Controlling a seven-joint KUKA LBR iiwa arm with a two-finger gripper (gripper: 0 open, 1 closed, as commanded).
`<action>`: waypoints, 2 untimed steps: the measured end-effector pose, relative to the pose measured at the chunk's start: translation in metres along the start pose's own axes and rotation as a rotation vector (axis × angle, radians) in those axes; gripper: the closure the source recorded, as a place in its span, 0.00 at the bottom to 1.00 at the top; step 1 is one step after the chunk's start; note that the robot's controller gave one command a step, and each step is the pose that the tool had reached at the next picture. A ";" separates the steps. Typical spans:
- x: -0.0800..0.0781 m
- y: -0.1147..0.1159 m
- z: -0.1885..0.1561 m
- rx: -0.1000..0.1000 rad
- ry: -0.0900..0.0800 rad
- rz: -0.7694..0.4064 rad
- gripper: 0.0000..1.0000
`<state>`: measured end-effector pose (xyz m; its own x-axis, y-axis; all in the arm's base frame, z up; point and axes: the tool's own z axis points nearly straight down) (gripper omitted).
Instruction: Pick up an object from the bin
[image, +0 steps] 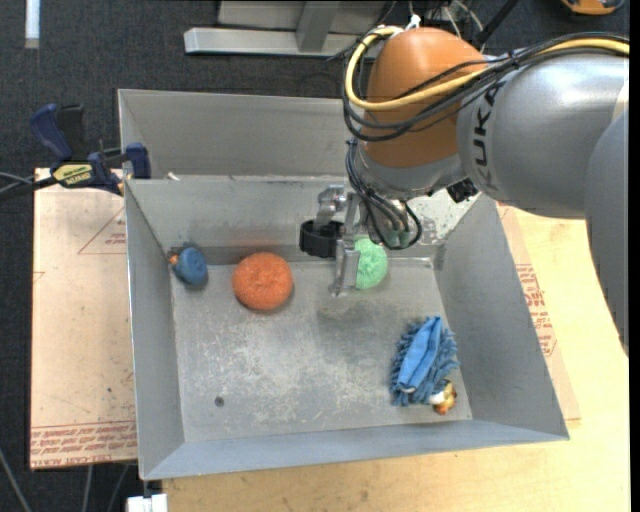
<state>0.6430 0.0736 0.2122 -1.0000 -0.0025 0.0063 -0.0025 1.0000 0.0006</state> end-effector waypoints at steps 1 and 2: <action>-0.001 0.000 -0.005 0.000 -0.008 0.001 0.00; 0.001 0.026 0.062 -0.001 -0.009 0.038 0.00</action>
Offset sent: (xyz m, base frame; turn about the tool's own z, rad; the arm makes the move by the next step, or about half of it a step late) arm -0.0065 0.0555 -0.1422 0.0792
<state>0.6419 0.0998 0.1499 -0.9994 0.0354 -0.0030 0.0354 0.9994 0.0019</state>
